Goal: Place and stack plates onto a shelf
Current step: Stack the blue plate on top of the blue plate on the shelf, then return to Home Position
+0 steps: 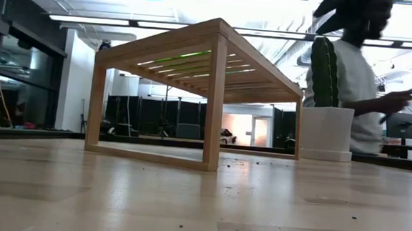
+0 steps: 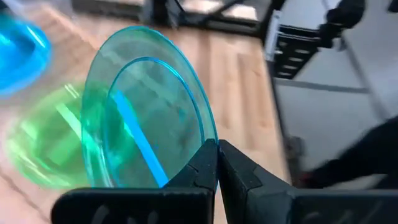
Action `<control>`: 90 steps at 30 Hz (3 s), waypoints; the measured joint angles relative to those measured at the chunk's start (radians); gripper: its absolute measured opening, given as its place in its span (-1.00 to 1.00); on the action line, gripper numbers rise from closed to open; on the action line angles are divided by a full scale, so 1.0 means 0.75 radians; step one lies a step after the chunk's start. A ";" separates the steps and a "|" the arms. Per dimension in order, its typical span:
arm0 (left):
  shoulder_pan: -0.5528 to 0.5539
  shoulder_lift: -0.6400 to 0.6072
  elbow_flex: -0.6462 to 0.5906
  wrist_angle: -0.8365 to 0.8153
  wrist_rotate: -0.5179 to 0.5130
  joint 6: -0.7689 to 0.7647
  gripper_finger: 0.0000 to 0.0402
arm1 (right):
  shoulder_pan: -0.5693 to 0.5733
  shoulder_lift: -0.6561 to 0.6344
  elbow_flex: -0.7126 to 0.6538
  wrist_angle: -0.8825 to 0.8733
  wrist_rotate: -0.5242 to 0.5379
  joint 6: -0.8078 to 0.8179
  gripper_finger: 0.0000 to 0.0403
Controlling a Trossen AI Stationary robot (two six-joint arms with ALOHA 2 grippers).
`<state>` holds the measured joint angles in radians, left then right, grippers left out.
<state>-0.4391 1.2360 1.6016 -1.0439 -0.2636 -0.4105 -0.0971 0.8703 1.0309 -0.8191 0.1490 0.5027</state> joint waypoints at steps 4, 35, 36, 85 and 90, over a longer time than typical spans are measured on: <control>0.167 0.060 0.109 0.005 -0.012 0.347 -1.00 | 0.000 -0.020 0.000 0.014 0.000 0.020 -0.01; 0.883 0.657 0.118 0.602 0.532 1.357 -1.00 | 0.000 -0.020 0.000 0.223 0.122 -0.026 -0.01; 0.885 0.658 0.097 0.654 0.533 1.376 -1.00 | 0.000 -0.020 0.000 0.224 0.142 -0.012 -0.01; 0.982 0.553 -0.068 0.760 0.509 1.194 -0.12 | -0.001 -0.015 0.000 0.281 0.312 0.159 -0.01; 1.041 0.445 -0.090 0.803 0.887 0.861 -0.15 | -0.001 -0.015 0.000 0.281 0.311 0.135 -0.01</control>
<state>0.3419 1.5701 1.5343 -0.4414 0.4019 0.2353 -0.0975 0.8589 1.0309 -0.6086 0.3820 0.6041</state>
